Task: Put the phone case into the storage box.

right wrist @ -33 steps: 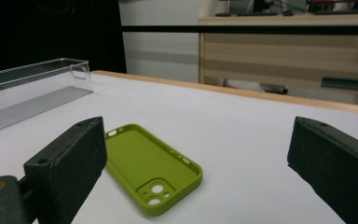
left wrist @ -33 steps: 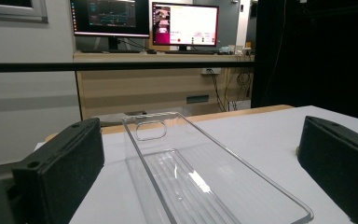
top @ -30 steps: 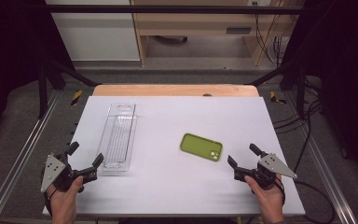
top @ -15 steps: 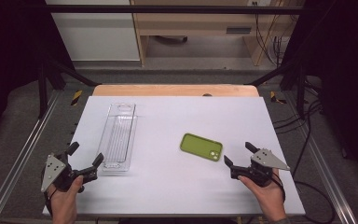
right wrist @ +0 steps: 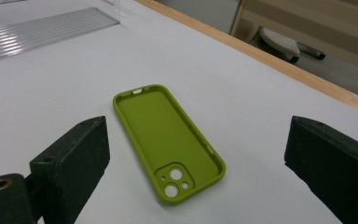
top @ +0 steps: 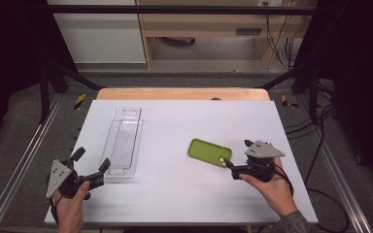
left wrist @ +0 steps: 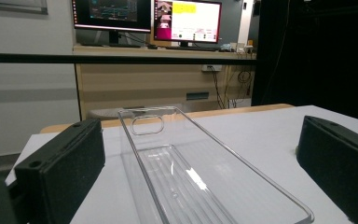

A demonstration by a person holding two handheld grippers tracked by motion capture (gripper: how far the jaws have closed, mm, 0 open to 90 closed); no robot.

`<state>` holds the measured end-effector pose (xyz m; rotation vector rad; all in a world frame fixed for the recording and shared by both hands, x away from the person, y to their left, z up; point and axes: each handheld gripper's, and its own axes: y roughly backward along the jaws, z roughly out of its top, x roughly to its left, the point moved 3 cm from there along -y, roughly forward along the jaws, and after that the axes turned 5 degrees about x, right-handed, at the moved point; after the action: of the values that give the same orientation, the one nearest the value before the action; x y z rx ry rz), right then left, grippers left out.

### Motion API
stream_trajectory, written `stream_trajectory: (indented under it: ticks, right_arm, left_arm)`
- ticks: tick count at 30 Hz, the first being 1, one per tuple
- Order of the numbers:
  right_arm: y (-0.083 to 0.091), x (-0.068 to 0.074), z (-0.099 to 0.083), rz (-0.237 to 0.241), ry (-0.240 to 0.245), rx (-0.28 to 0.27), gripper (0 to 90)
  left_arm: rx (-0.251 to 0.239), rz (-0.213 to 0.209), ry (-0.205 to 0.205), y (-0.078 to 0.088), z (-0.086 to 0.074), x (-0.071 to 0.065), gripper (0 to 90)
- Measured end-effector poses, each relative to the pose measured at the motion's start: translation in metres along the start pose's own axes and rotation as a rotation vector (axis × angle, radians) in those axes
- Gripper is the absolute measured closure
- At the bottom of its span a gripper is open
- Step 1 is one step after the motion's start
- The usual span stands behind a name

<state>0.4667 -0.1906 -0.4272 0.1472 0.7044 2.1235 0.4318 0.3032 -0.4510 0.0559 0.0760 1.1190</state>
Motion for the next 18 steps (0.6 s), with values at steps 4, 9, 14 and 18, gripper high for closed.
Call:
stream_trajectory:
  ticks: [4, 9, 14, 18]
  right_arm:
    - [-0.008, 0.001, 0.008, 0.009, 0.063, 0.064, 7.2]
    - [-0.014, 0.002, 0.016, 0.035, 0.112, 0.115, 8.6]
    - [-0.019, 0.004, 0.022, 0.026, 0.152, 0.17, 10.2]
    - [-0.024, 0.006, 0.023, 0.058, 0.181, 0.218, 10.3]
  left_arm:
    - [-0.001, -0.005, -0.012, 0.001, 0.001, -0.002, 0.6]
    - [0.002, -0.011, -0.017, 0.0, 0.001, -0.004, 0.5]
    - [0.006, -0.014, -0.017, 0.0, 0.001, -0.003, 0.4]
    - [0.001, -0.014, -0.017, 0.002, 0.002, -0.003, 0.4]
